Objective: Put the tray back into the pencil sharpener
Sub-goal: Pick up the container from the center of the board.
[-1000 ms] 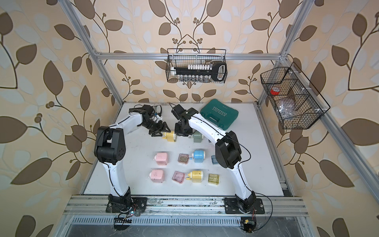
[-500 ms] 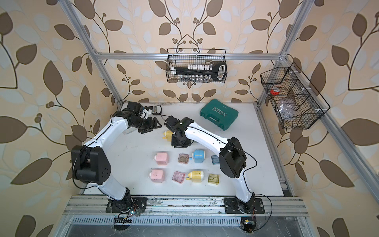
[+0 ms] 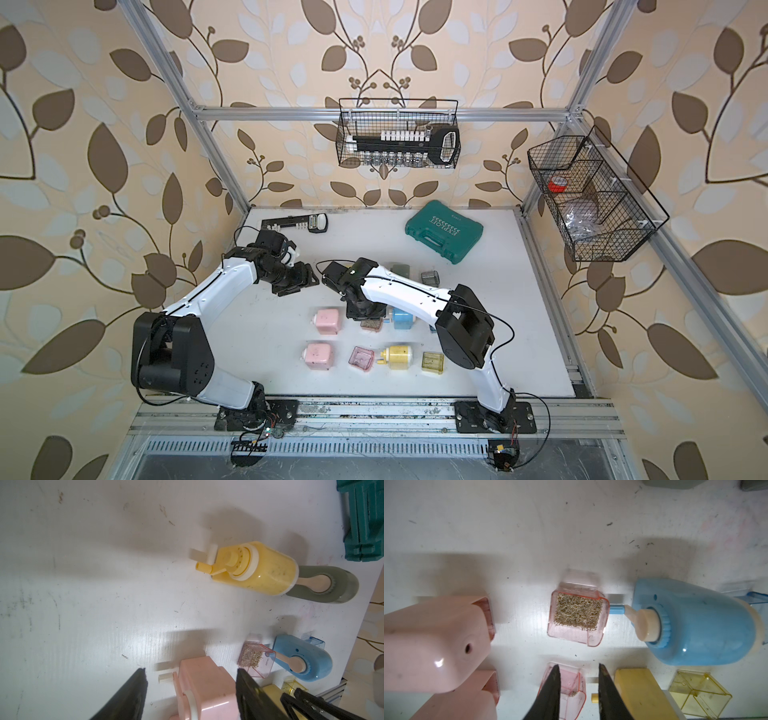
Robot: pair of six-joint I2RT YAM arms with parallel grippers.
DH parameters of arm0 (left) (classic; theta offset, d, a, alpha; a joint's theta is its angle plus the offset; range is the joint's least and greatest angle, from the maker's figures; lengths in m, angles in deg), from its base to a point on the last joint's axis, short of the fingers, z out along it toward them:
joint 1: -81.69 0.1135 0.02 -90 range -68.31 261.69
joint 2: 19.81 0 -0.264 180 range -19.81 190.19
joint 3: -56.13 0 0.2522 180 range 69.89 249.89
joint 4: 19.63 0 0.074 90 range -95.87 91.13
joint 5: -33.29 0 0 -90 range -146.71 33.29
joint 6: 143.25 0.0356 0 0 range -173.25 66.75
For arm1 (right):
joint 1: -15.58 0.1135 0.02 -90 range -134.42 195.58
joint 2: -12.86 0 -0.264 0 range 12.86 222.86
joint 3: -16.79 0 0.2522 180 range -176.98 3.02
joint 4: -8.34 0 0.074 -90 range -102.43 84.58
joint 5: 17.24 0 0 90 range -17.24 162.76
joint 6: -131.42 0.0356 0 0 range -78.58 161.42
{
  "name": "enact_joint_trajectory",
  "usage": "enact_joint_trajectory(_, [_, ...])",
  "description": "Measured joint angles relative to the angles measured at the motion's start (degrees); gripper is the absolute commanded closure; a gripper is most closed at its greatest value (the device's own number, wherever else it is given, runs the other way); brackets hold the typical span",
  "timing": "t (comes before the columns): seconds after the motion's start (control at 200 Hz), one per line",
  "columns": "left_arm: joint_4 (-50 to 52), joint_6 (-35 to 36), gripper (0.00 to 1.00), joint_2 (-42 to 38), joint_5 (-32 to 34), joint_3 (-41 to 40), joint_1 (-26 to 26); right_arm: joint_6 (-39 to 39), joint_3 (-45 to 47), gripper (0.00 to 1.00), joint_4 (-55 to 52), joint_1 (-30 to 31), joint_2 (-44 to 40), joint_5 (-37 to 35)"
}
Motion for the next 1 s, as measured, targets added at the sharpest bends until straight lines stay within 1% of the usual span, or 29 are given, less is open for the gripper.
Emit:
enact_joint_trajectory(0.315, [-0.3,-0.2,0.32,0.0,0.0,0.0,0.0,2.3,1.2,0.78,-0.4,0.0,0.0,-1.3])
enact_joint_trajectory(0.65, [-0.3,-1.1,0.32,0.0,0.0,0.0,0.0,3.7,2.4,0.80,0.2,-0.3,0.6,-1.6])
enact_joint_trajectory(1.0, [-0.3,-1.2,0.32,0.0,0.0,0.0,0.0,3.7,3.7,0.82,2.4,-2.3,1.8,-0.7])
